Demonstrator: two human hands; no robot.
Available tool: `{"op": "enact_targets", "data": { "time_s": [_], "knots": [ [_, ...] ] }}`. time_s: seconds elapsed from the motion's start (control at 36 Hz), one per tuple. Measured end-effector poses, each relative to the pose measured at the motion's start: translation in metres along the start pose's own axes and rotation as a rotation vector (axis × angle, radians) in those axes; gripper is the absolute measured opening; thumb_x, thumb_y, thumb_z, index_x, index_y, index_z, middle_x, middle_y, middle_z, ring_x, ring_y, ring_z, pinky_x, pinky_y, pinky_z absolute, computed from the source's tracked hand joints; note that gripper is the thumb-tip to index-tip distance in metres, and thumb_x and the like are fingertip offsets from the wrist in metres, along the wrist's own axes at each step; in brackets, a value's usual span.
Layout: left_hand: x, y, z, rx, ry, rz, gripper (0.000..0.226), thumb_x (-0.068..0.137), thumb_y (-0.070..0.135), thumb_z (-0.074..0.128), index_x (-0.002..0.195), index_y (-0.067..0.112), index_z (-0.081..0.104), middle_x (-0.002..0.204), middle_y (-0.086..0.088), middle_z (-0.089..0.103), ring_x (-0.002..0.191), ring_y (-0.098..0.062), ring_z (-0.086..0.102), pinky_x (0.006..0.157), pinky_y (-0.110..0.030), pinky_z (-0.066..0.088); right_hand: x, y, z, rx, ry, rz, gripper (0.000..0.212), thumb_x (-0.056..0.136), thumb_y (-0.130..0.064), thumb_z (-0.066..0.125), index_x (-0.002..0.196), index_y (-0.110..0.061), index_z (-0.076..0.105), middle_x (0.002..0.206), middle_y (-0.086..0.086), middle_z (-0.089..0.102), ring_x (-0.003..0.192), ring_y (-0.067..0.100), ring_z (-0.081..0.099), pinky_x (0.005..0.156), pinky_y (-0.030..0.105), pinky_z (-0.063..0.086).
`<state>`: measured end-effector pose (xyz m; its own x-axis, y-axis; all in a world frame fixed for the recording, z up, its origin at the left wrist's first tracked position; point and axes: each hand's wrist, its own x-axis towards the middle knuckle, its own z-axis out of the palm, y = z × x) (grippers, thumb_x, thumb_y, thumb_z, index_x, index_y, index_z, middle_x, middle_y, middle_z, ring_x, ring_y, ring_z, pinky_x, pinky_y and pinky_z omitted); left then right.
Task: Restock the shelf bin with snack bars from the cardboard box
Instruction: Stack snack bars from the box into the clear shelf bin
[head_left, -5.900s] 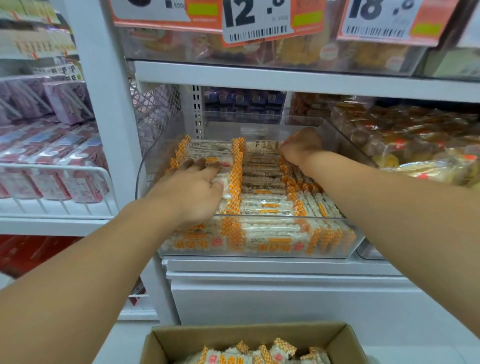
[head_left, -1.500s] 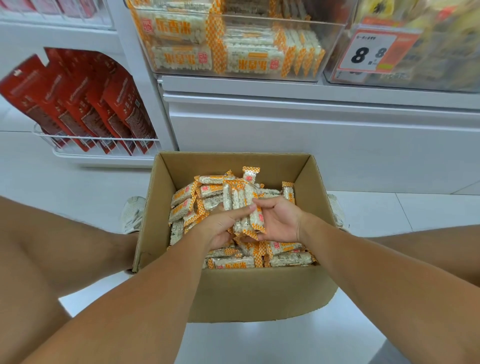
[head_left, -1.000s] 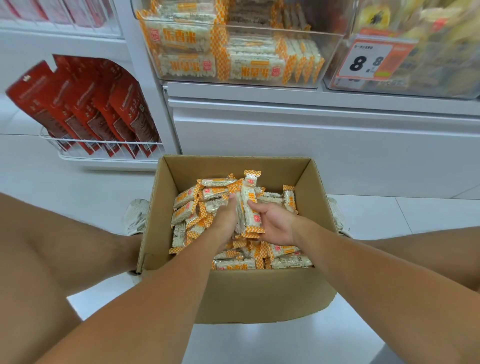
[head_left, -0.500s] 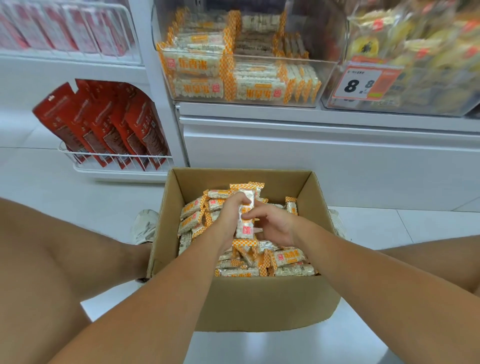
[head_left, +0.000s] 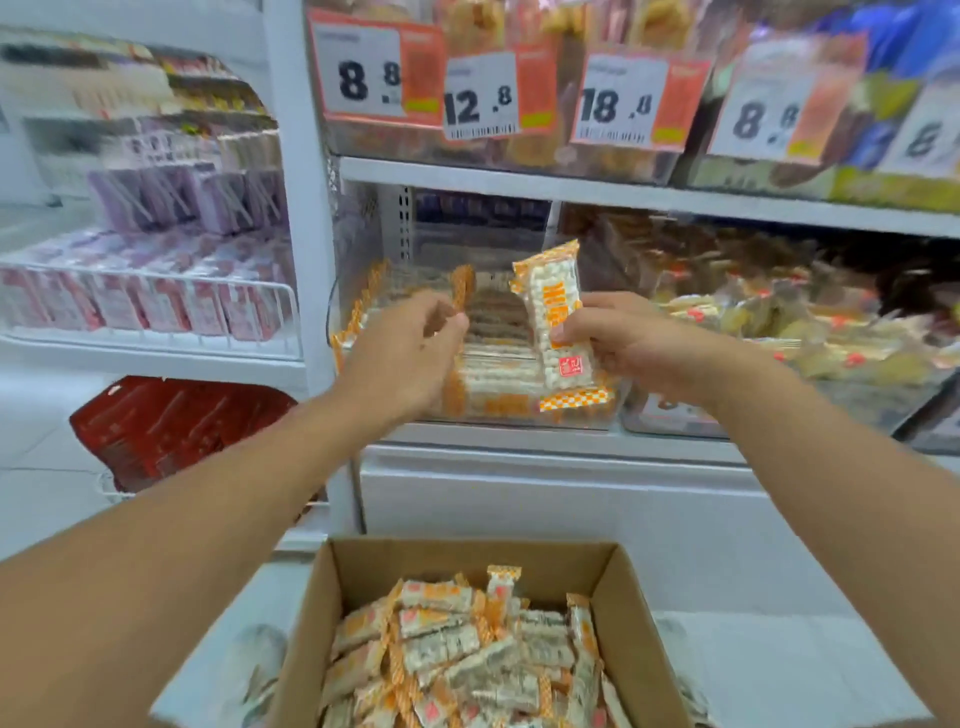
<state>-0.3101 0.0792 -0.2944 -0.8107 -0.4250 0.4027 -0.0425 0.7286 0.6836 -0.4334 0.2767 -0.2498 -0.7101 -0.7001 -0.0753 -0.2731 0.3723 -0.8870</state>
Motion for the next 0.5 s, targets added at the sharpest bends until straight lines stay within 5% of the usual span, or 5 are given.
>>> {"op": "enact_targets", "data": {
  "time_s": [0.11, 0.25, 0.31, 0.42, 0.5],
  "knots": [
    [0.028, -0.017, -0.01, 0.446, -0.146, 0.169, 0.04, 0.105, 0.036, 0.042, 0.136, 0.014, 0.055, 0.136, -0.008, 0.059, 0.126, -0.026, 0.054, 0.102, -0.039, 0.042, 0.058, -0.027, -0.016, -0.445, 0.07, 0.053, 0.075, 0.052, -0.061, 0.076, 0.103, -0.006, 0.068, 0.086, 0.001, 0.055, 0.076, 0.019, 0.052, 0.062, 0.033, 0.038],
    [0.065, -0.043, -0.002, 0.605, -0.405, 0.004, 0.052, 0.106, 0.041, 0.029, 0.146, 0.01, 0.043, 0.15, -0.014, 0.044, 0.138, -0.031, 0.041, 0.113, -0.043, 0.035, 0.125, -0.04, -0.019, -0.761, -0.046, 0.158, 0.051, 0.091, -0.046, 0.067, 0.13, -0.013, 0.059, 0.138, 0.009, 0.055, 0.117, 0.026, 0.055, 0.083, 0.03, 0.045],
    [0.077, -0.05, -0.003, 0.625, -0.434, -0.025, 0.053, 0.106, 0.044, 0.027, 0.145, 0.012, 0.043, 0.144, -0.014, 0.046, 0.135, -0.034, 0.042, 0.11, -0.045, 0.037, 0.15, -0.036, -0.018, -0.827, -0.187, 0.226, 0.053, 0.104, -0.035, 0.053, 0.15, -0.012, 0.042, 0.158, 0.006, 0.037, 0.143, 0.023, 0.039, 0.095, 0.025, 0.039],
    [0.087, -0.052, -0.004, 0.699, -0.497, -0.078, 0.062, 0.105, 0.051, 0.022, 0.154, 0.014, 0.029, 0.159, -0.013, 0.028, 0.147, -0.029, 0.026, 0.117, -0.045, 0.028, 0.204, -0.02, -0.014, -1.058, -0.08, 0.027, 0.088, 0.081, -0.042, 0.079, 0.153, -0.021, 0.034, 0.152, 0.004, 0.045, 0.129, 0.025, 0.051, 0.093, 0.028, 0.046],
    [0.089, -0.05, -0.001, 0.749, -0.533, -0.081, 0.066, 0.105, 0.053, 0.019, 0.16, 0.018, 0.011, 0.168, -0.006, 0.007, 0.154, -0.024, 0.007, 0.124, -0.043, 0.014, 0.233, -0.009, -0.003, -1.133, -0.108, -0.012, 0.097, 0.074, -0.047, 0.075, 0.157, -0.035, 0.026, 0.158, 0.004, 0.036, 0.133, 0.027, 0.047, 0.1, 0.036, 0.048]
  ]
}}
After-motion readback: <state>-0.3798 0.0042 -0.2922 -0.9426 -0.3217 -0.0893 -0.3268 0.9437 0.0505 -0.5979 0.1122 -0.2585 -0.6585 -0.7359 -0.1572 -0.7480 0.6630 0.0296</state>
